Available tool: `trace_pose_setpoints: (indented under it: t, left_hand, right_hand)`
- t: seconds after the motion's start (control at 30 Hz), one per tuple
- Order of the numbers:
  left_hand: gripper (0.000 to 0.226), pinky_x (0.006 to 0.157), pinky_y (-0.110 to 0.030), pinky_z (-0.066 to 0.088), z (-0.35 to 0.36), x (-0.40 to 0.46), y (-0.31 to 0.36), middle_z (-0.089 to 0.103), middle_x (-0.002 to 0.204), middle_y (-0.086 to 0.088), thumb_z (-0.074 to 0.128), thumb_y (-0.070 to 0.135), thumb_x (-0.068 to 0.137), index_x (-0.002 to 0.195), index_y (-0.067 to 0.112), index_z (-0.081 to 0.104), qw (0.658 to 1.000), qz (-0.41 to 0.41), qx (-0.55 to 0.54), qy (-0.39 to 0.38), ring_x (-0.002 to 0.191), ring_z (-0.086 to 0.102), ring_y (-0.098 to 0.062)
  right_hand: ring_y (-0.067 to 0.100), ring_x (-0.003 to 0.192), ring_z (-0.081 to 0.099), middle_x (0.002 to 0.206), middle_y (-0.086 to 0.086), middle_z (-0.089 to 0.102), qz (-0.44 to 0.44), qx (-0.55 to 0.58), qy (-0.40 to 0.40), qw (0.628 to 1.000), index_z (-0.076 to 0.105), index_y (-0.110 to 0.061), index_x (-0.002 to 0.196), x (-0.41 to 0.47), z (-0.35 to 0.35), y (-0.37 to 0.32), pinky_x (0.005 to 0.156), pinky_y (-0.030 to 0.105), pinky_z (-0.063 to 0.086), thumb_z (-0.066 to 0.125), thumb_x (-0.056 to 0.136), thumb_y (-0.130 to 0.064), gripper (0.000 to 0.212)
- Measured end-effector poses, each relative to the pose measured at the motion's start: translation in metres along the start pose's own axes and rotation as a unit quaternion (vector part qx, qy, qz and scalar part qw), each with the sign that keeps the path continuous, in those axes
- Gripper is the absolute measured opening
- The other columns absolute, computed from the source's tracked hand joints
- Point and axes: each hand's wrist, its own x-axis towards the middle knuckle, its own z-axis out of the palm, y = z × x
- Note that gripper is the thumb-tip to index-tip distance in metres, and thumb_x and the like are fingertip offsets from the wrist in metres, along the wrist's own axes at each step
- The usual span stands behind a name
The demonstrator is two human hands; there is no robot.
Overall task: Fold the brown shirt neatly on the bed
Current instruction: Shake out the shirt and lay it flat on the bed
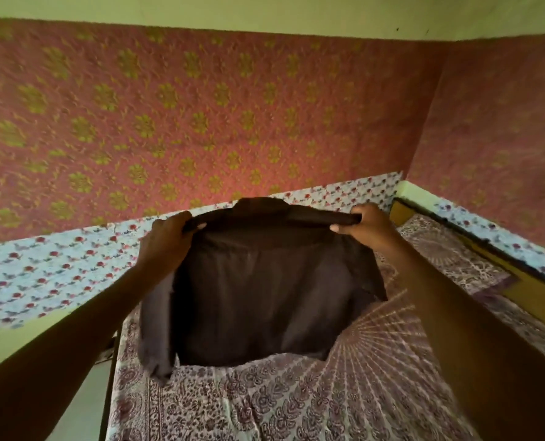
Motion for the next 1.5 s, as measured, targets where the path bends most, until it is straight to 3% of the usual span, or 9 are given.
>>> trace_pose_setpoints:
  t: [0.17, 0.37, 0.6, 0.73, 1.0, 1.2, 1.3, 1.43, 1.5]
  left_hand:
    - [0.029, 0.058, -0.044, 0.049, 0.002, 0.002, 0.043, 0.058, 0.069, -0.012, 0.064, 0.043, 0.098, 0.089, 0.018, 0.052, 0.996, 0.071, 0.044, -0.023, 0.067, 0.059, -0.033]
    - [0.026, 0.056, -0.033, 0.039, 0.028, 0.002, 0.091, 0.052, 0.061, 0.009, 0.078, 0.034, 0.089, 0.084, 0.014, 0.063, 0.976, 0.130, 0.130, -0.119, 0.060, 0.059, -0.019]
    - [0.016, 0.077, -0.049, 0.050, 0.084, -0.016, 0.142, 0.065, 0.086, -0.012, 0.060, 0.024, 0.101, 0.086, 0.021, 0.060, 0.989, -0.080, 0.122, -0.003, 0.087, 0.065, -0.037]
    - [0.031, 0.066, -0.040, 0.038, 0.103, -0.029, 0.164, 0.054, 0.072, -0.010, 0.060, 0.024, 0.103, 0.074, 0.014, 0.052, 0.989, -0.127, 0.066, 0.032, 0.080, 0.063, -0.040]
    - [0.017, 0.061, -0.037, 0.034, 0.101, -0.060, 0.198, 0.056, 0.073, -0.003, 0.059, 0.020, 0.103, 0.086, 0.017, 0.058, 0.995, -0.099, 0.008, 0.020, 0.072, 0.054, -0.025]
    - [0.018, 0.074, -0.039, 0.049, 0.098, -0.100, 0.201, 0.068, 0.089, -0.008, 0.060, 0.030, 0.103, 0.097, 0.015, 0.068, 0.988, -0.052, 0.041, -0.138, 0.085, 0.065, -0.028]
    - [0.011, 0.074, -0.039, 0.055, 0.096, -0.117, 0.211, 0.073, 0.087, -0.003, 0.067, 0.025, 0.098, 0.091, 0.020, 0.074, 0.973, -0.015, -0.014, -0.229, 0.083, 0.070, -0.019]
    - [0.009, 0.068, -0.019, 0.053, 0.092, -0.124, 0.227, 0.075, 0.077, -0.001, 0.072, 0.015, 0.094, 0.086, 0.018, 0.076, 0.965, -0.050, -0.102, -0.236, 0.074, 0.071, -0.009]
    - [0.006, 0.078, -0.029, 0.058, 0.087, -0.121, 0.230, 0.077, 0.087, -0.010, 0.071, 0.009, 0.093, 0.094, 0.006, 0.076, 0.951, -0.098, -0.204, -0.212, 0.082, 0.074, -0.019]
  right_hand:
    - [0.038, 0.087, 0.067, 0.085, 0.025, 0.064, -0.036, 0.045, 0.005, 0.998, 0.067, 0.005, 0.093, 0.029, -0.033, 0.047, 0.063, 0.034, 0.038, 0.076, 0.093, -0.031, 0.037]
    - [0.024, 0.065, 0.045, 0.068, 0.011, 0.041, -0.117, -0.063, -0.001, 0.991, 0.047, -0.010, 0.074, 0.055, -0.082, 0.109, 0.053, 0.031, 0.028, 0.077, 0.091, -0.039, 0.045]
    - [0.018, 0.079, 0.062, 0.089, 0.003, 0.067, -0.155, -0.221, -0.213, 0.939, 0.068, -0.011, 0.096, 0.065, -0.128, 0.164, 0.068, 0.039, 0.055, 0.098, 0.064, -0.040, 0.052]
    - [0.014, 0.059, 0.050, 0.062, 0.001, 0.051, -0.139, -0.165, -0.175, 0.961, 0.055, -0.017, 0.064, 0.063, -0.136, 0.196, 0.054, 0.030, 0.036, 0.085, 0.084, -0.019, 0.036]
    - [0.031, 0.099, 0.065, 0.095, 0.007, 0.064, -0.119, -0.027, -0.051, 0.991, 0.069, -0.003, 0.106, 0.032, -0.150, 0.238, 0.077, 0.030, 0.040, 0.069, 0.097, -0.010, 0.011]
    - [0.019, 0.074, 0.061, 0.074, 0.005, 0.064, -0.110, -0.050, -0.026, 0.992, 0.076, -0.002, 0.089, -0.026, -0.179, 0.233, 0.062, 0.028, 0.043, 0.085, 0.084, -0.020, 0.020]
    - [0.029, 0.090, 0.068, 0.090, 0.016, 0.074, -0.081, -0.046, -0.026, 0.995, 0.079, 0.001, 0.097, -0.061, -0.192, 0.230, 0.080, 0.040, 0.056, 0.090, 0.077, -0.019, 0.031]
    - [0.026, 0.095, 0.067, 0.098, 0.013, 0.075, -0.074, -0.037, 0.011, 0.997, 0.080, -0.004, 0.100, -0.082, -0.205, 0.229, 0.079, 0.030, 0.048, 0.089, 0.077, -0.016, 0.027]
    - [0.026, 0.093, 0.067, 0.093, 0.011, 0.074, -0.070, -0.032, 0.025, 0.997, 0.078, -0.009, 0.093, -0.079, -0.211, 0.227, 0.073, 0.029, 0.045, 0.084, 0.081, -0.011, 0.013]
